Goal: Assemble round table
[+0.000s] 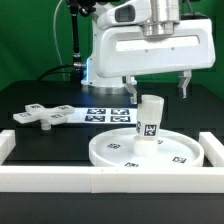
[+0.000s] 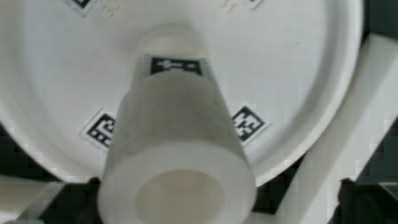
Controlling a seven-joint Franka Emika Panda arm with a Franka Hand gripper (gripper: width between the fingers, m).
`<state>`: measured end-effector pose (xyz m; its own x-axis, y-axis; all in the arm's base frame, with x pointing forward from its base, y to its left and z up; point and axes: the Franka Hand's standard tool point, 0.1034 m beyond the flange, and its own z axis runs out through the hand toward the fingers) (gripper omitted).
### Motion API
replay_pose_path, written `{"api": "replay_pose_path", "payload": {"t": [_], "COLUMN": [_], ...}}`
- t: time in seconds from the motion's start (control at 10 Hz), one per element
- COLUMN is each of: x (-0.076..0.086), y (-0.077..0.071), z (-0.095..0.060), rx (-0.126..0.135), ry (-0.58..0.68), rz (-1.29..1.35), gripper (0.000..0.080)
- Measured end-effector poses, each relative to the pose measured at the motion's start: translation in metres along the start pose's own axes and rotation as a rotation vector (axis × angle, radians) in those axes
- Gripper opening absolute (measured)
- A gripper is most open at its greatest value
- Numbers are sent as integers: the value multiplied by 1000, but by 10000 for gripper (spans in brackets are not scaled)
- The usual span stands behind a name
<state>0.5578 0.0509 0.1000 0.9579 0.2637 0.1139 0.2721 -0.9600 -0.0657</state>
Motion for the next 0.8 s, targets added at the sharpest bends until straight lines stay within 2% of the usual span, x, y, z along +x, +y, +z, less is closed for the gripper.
{"api": "replay_pose_path", "payload": {"t": [0.2,0.5,0.8], "x": [-2,-4,-5], "y": [9,23,23], "z": [1,1,2], "rx": [-16,-18,-18], "ry": [-109,-100,-102], "rz": [-99,-122,-123], "gripper": [649,649,649]}}
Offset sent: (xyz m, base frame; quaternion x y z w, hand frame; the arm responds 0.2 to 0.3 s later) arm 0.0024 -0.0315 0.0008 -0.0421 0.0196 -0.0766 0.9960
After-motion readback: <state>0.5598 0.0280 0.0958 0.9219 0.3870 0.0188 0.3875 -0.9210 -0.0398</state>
